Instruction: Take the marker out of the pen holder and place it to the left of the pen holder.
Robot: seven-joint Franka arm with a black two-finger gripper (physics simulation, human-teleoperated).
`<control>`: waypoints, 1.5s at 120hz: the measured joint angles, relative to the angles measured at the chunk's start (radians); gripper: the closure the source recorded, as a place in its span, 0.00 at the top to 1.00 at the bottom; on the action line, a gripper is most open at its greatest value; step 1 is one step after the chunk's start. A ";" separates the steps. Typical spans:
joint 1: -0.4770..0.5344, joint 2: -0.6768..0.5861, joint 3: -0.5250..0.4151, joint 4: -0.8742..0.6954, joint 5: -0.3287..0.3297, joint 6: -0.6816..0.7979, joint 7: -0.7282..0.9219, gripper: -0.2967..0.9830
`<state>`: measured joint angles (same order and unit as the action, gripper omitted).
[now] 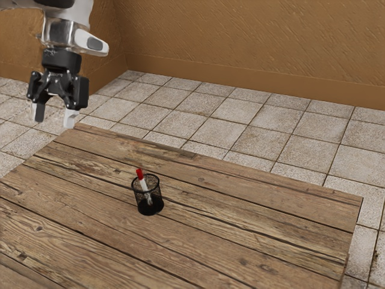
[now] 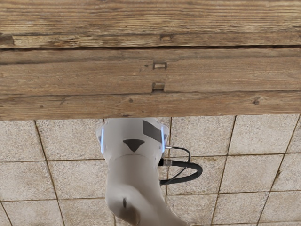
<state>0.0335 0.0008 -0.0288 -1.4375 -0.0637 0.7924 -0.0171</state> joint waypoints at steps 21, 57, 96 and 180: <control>-0.005 0.192 0.009 -0.016 -0.006 0.363 -0.015 0.77; 0.048 0.619 0.006 0.128 -0.046 0.529 -0.030 0.77; 0.036 0.663 -0.003 0.154 -0.079 0.455 -0.018 0.61; 0.005 0.740 0.070 0.231 -0.152 0.374 -0.011 0.33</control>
<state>0.0380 0.7406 0.0410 -1.2062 -0.2153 1.1661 -0.0282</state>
